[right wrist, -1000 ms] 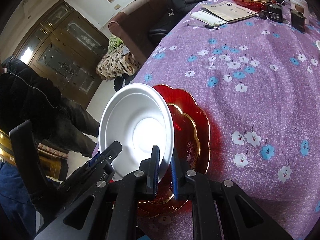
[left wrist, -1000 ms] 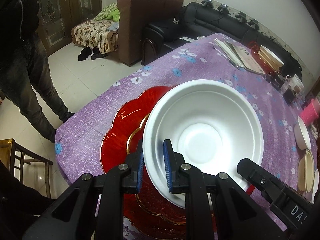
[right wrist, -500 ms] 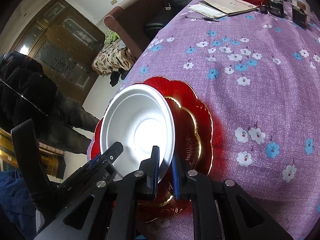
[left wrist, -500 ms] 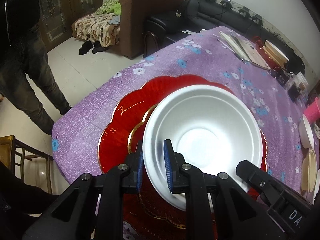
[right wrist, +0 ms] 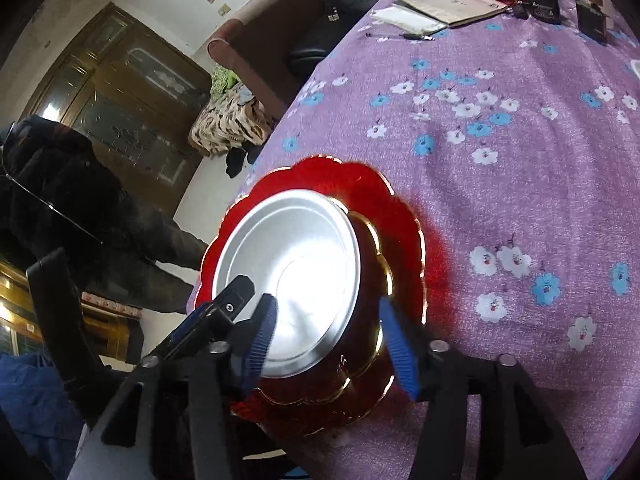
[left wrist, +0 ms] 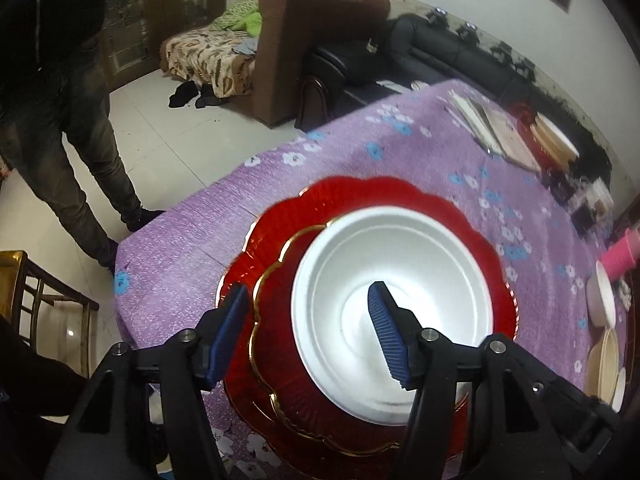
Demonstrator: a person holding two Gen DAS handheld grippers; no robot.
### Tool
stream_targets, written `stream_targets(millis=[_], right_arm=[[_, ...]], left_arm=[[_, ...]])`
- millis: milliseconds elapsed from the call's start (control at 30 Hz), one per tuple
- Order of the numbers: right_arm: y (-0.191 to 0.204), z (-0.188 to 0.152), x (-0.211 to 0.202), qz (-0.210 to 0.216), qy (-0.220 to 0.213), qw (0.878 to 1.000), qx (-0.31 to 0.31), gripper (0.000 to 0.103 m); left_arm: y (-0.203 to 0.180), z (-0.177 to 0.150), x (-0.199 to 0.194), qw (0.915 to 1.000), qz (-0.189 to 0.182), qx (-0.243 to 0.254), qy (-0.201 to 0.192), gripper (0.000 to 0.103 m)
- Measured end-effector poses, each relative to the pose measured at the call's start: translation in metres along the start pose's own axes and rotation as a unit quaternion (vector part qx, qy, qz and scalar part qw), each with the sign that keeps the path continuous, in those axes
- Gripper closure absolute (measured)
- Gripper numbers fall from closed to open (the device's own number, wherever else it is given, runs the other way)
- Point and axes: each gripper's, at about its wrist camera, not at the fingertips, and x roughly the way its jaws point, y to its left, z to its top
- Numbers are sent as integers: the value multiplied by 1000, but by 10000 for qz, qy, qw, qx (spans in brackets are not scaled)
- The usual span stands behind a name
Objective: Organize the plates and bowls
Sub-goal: 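Open the left tool to release the bowl and withdraw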
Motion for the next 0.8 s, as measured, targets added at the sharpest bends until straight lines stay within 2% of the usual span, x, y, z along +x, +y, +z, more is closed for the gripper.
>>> stream_targets(millis=[167,367,600,800], right_arm=[[-7,-2,-12,198,-97,9997,87,32],[-24,-8,-37,406,-291,9983,285,30],[-75,-19,-84,414,-834,9917,885,28],[-121,-33,-121,290,-1218,9824,1388,27]], left_arm=[[-4,2,-10,9998,-91,-84,-150,42],[-19,0,-28,9984,-371,-80,-423,40],[-67,-16,-41,9940,-878,477,-443,36],[-120,-34,-45,9846,-1303,1130,-283,36]])
